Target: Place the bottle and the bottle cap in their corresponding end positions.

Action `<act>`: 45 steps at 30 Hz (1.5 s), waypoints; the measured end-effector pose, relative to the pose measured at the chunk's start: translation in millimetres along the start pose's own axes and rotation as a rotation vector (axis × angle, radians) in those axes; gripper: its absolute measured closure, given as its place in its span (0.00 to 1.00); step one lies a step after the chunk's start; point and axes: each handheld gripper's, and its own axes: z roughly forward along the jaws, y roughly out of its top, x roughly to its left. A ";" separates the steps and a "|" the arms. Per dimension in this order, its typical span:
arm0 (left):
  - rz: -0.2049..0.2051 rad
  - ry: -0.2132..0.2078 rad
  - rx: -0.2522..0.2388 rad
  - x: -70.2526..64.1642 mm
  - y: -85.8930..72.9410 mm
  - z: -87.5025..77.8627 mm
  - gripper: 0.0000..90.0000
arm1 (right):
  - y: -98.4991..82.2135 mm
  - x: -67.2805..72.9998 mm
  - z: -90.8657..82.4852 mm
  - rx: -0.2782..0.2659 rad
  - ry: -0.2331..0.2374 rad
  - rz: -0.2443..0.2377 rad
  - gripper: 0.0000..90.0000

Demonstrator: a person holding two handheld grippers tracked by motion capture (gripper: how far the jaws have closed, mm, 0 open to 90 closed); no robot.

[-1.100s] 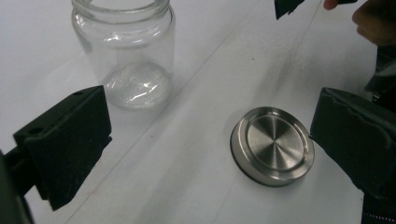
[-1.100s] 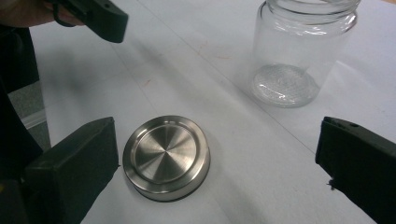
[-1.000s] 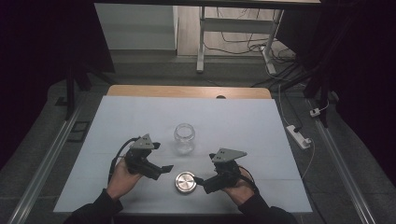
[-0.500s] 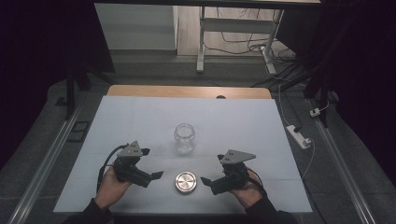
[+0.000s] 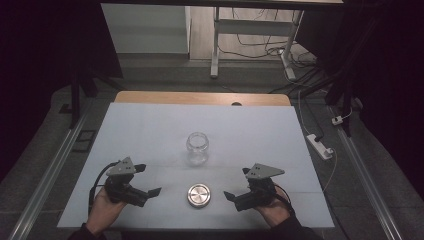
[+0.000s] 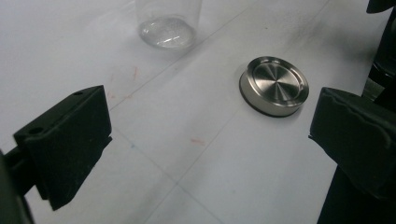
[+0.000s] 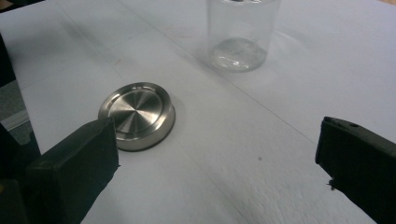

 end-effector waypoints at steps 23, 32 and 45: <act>-0.110 0.099 -0.001 3.5 -52.2 -35.8 0.00 | -42.6 -27.7 -46.0 -0.008 -0.176 0.134 0.00; -0.155 0.139 0.024 4.4 -72.3 -45.0 0.00 | -58.1 -32.8 -58.0 0.014 -0.221 0.167 0.00; -0.167 0.196 0.079 0.7 -82.2 -49.1 0.00 | -71.1 -32.5 -71.1 0.038 -0.254 0.212 0.00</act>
